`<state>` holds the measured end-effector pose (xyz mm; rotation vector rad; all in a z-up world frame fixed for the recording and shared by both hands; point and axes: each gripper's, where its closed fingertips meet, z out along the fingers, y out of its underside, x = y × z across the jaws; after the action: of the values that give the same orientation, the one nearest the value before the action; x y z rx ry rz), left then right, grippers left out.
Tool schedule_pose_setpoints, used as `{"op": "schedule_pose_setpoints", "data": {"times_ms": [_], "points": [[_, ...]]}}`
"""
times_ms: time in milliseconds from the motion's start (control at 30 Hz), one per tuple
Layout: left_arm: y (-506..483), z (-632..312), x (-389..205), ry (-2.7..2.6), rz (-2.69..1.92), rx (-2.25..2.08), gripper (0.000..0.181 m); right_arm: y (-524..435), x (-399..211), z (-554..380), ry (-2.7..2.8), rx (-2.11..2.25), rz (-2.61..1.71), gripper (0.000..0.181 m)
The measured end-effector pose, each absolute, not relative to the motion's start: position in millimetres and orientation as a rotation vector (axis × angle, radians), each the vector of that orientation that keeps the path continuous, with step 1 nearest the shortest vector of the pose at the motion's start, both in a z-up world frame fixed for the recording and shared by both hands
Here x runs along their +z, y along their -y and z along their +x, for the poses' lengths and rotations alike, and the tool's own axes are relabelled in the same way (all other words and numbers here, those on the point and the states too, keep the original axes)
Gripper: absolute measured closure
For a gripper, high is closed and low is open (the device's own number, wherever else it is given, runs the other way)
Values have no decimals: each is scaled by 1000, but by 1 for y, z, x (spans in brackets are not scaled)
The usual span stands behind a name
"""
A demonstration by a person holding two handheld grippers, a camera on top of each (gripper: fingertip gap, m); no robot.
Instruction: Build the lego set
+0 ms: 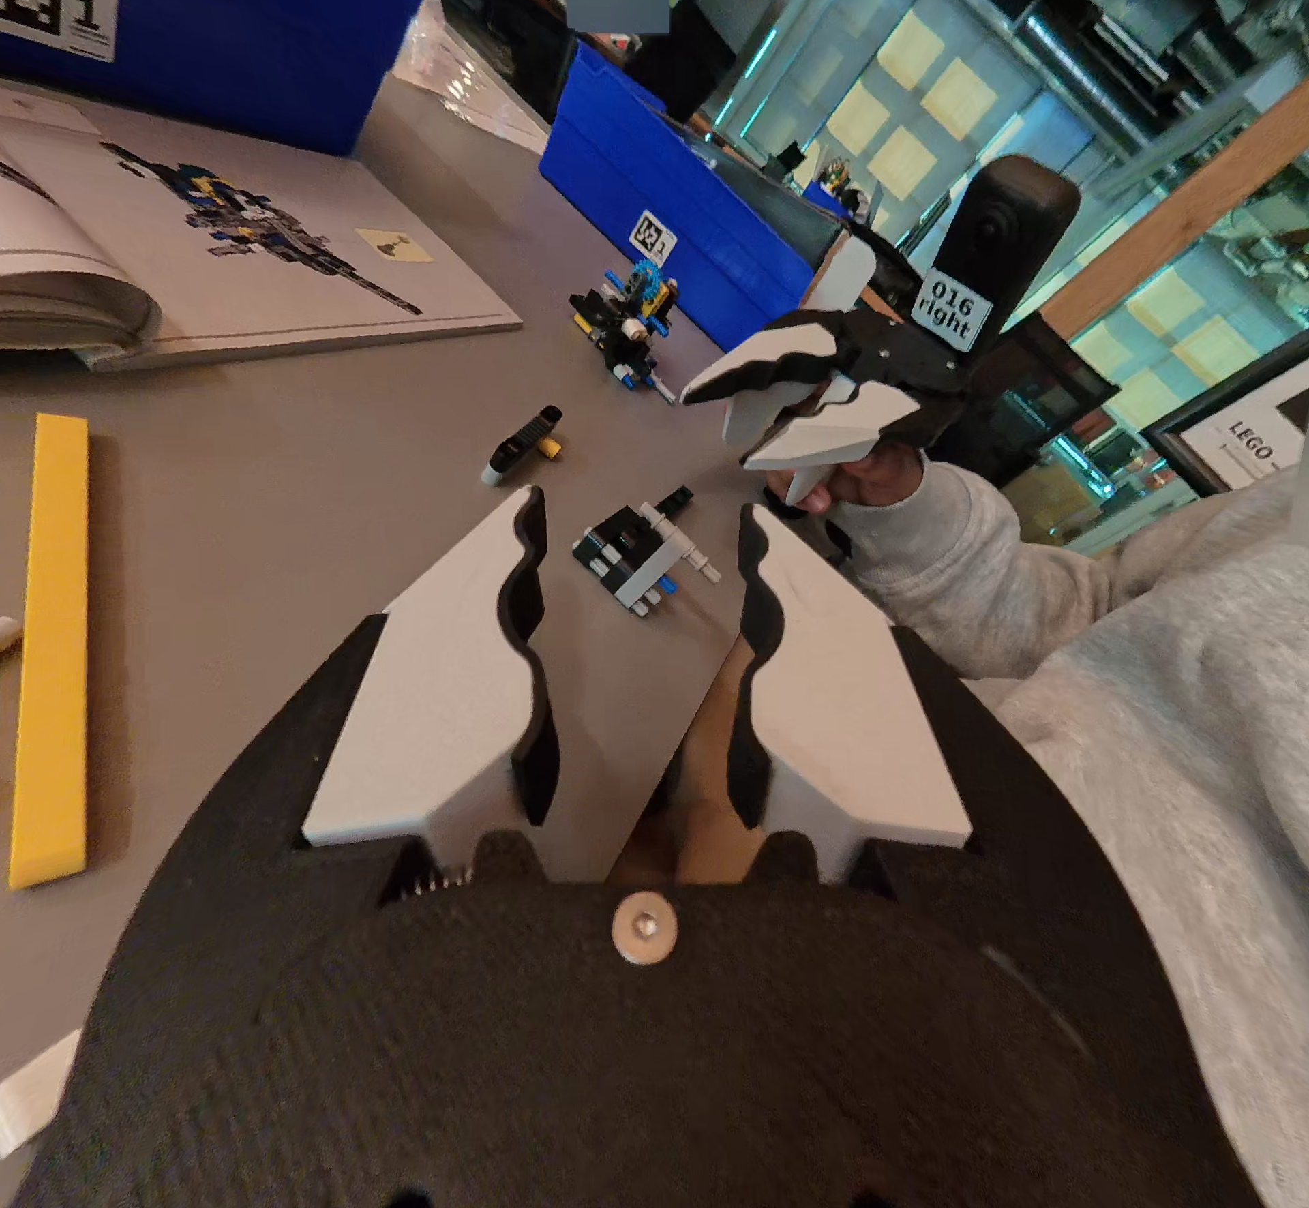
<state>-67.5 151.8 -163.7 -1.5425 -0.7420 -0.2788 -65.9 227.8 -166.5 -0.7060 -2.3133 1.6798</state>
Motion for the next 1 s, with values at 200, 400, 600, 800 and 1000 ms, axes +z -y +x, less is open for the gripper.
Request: {"op": "schedule_pose_setpoints", "data": {"times_ms": [200,400,600,800,1000], "points": [[-144,-71,-153,749,-1496,-266,130,-220,-180,-61,2423,1587,-669,142],[-140,-70,-148,747,-1474,-275,130,-211,-199,-57,2512,1415,-597,141],[-140,-69,-145,743,-1459,-290,130,-211,-201,-58,2537,1421,-624,139],[-141,-71,-150,754,-1464,-301,129,-212,-198,-58,2538,1461,-647,139],[-144,-71,-155,761,-1471,-318,129,-211,-198,-57,2543,1461,-642,140]]}}
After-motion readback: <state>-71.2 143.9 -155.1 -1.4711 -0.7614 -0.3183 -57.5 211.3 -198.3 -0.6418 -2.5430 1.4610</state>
